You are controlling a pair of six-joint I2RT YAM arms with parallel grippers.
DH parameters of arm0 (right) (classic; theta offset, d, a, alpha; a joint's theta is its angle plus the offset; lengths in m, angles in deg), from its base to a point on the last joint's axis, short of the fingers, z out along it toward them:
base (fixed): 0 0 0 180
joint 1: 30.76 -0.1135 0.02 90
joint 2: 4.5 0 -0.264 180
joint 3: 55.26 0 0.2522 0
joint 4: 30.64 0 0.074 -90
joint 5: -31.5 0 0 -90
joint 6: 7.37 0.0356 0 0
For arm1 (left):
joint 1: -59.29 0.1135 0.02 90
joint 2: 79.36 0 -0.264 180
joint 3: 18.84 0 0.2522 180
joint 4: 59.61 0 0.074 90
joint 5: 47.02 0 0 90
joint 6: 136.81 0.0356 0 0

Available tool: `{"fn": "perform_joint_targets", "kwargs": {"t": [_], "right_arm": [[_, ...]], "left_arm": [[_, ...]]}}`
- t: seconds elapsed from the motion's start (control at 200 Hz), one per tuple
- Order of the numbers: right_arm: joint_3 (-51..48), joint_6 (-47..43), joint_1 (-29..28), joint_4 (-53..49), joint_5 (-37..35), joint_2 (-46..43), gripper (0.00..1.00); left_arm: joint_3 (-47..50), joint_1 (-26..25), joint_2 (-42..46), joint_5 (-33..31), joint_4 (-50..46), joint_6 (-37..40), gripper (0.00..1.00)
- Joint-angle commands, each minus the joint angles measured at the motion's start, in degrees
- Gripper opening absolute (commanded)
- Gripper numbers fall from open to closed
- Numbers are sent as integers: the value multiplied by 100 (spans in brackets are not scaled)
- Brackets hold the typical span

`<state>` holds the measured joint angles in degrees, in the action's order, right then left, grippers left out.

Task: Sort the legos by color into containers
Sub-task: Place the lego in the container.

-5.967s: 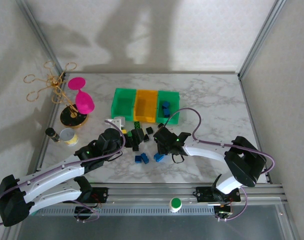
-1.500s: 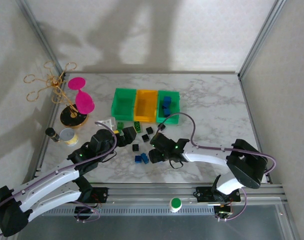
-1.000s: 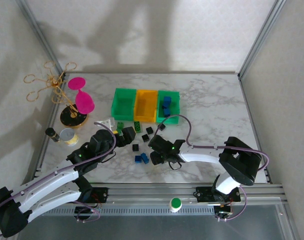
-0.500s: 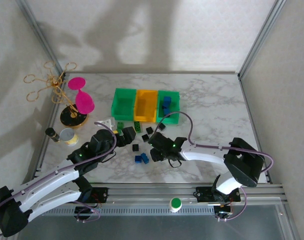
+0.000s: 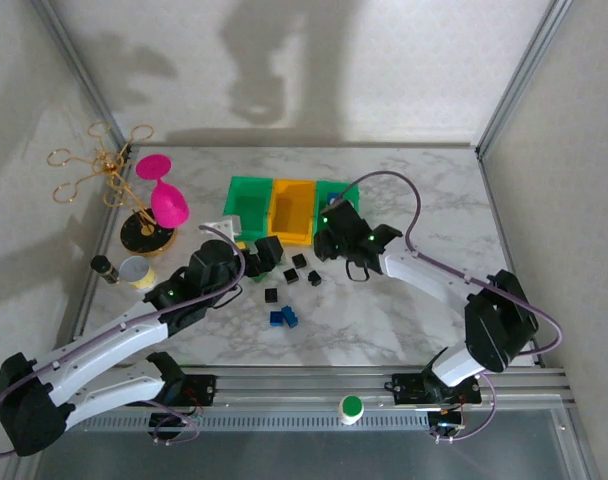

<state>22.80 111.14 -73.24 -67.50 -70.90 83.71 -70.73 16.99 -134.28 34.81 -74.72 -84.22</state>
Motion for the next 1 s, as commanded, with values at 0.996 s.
{"fn": "perform_joint_targets", "kwargs": {"t": [0.996], "right_arm": [[2043, -540, 917, 728, -541, 2755, 52]], "left_arm": [[-443, 56, -873, -97, 499, 172, 100]]}}
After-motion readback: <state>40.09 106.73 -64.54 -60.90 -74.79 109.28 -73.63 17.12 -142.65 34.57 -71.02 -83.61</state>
